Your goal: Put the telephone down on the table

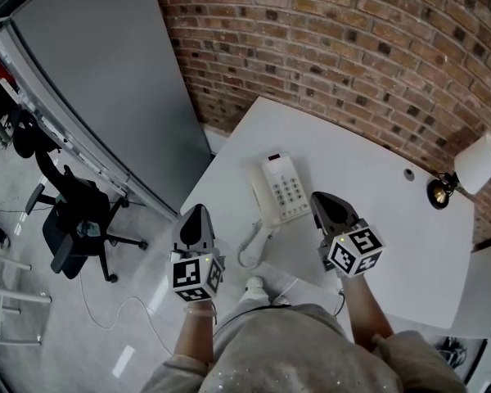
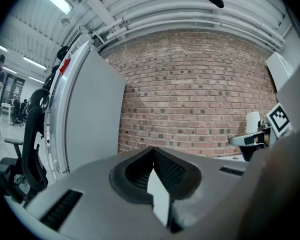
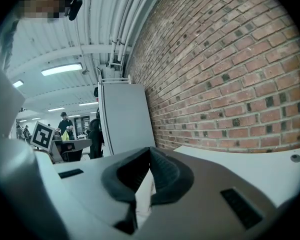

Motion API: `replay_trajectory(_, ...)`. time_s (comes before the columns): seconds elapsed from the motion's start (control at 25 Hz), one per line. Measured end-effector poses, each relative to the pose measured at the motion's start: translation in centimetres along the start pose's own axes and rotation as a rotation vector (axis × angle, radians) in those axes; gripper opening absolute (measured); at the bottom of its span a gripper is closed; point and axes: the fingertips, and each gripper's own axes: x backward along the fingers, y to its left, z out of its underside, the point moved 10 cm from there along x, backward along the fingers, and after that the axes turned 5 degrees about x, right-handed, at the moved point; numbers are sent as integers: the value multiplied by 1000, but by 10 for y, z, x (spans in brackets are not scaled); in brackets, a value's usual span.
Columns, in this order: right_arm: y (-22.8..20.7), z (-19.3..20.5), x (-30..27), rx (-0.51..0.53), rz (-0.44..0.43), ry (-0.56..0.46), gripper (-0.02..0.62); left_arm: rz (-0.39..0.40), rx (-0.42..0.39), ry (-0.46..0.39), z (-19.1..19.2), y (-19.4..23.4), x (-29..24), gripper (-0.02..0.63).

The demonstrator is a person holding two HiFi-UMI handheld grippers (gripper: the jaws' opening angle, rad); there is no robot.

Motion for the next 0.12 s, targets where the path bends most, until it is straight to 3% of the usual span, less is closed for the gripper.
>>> replay_trajectory(0.12,1,3,-1,-5,3,3,5,-6,-3,-3,1,2,1,6)
